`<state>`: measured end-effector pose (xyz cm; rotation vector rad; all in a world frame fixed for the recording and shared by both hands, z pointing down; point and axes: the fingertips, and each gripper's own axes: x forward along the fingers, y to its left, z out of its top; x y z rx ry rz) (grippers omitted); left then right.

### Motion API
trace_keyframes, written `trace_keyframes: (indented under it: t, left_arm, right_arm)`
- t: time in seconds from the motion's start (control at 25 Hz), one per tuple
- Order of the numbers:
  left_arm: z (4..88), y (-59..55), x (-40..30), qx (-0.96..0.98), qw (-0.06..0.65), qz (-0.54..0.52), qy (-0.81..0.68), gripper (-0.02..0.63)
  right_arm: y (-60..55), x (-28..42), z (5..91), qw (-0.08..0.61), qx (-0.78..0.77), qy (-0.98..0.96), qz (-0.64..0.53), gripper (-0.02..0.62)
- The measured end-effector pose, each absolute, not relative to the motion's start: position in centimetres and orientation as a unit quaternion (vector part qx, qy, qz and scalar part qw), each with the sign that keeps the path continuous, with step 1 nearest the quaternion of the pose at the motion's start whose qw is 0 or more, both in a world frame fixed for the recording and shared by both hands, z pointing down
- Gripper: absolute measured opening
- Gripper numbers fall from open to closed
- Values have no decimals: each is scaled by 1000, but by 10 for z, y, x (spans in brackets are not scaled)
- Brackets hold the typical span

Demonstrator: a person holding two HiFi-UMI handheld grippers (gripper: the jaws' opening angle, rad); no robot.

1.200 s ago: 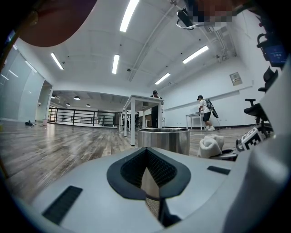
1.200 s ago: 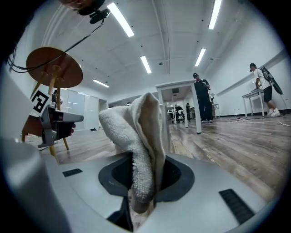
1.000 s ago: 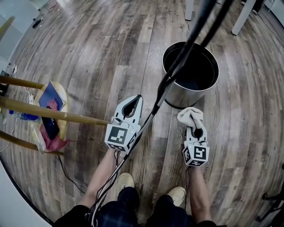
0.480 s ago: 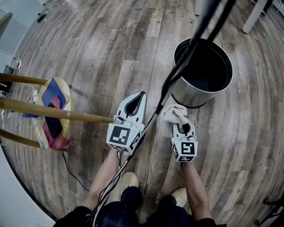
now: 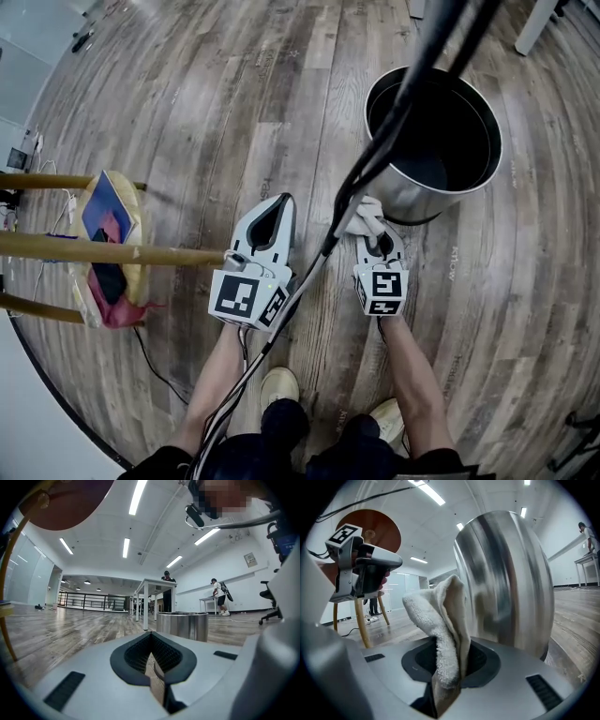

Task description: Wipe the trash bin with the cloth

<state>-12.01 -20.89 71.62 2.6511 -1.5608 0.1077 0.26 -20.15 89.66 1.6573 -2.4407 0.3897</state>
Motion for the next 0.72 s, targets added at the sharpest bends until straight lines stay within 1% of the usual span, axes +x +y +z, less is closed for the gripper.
trace_keyframes:
  t: [0.28, 0.72]
  left_arm:
    - [731, -207, -125, 861, 37, 46, -506, -5]
    - [733, -206, -106, 862, 34, 59, -503, -5]
  right_arm:
    - [-209, 8, 916, 91, 569, -805, 142, 95]
    - [-196, 66, 913, 89, 599, -783, 143, 95]
